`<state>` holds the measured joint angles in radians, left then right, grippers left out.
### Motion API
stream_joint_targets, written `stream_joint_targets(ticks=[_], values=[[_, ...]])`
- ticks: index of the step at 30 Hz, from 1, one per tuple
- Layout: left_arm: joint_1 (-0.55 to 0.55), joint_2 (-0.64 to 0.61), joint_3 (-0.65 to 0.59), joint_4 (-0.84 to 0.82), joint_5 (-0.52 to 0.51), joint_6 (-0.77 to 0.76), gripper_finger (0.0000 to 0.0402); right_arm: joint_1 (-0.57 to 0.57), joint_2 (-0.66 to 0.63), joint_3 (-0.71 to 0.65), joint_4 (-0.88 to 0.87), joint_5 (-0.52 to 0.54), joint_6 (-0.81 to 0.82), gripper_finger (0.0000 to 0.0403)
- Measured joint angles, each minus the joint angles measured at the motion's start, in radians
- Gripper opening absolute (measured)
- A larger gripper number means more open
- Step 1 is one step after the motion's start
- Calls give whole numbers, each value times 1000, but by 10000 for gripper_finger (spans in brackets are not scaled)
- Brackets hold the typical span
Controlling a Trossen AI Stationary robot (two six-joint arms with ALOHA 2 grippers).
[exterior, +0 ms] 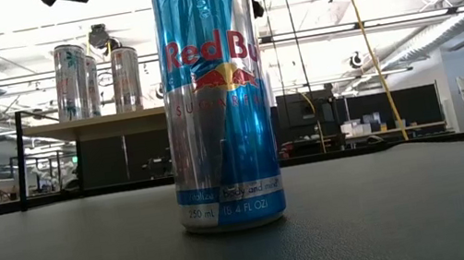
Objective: Place canned beverage on shelf
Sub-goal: Put the white yellow soda can aligned with the white yellow soda can on the shelf
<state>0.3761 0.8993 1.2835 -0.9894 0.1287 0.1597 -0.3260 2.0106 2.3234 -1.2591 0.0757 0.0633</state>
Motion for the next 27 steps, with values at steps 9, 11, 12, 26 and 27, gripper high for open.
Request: stream_joint_targets(ticks=[9,11,12,26,27], values=[[0,0,0,-28,-2,4,178,0,0,0,16,0,-7,240],[0,0,0,-35,-2,4,178,0,1,7,16,0,10,247],[0,0,0,-42,-2,4,178,0,1,13,15,0,19,250],[0,2,-1,-49,-3,5,178,-21,6,33,12,-1,30,267],[0,2,-1,-49,-3,5,178,-20,9,34,23,-2,28,267]])
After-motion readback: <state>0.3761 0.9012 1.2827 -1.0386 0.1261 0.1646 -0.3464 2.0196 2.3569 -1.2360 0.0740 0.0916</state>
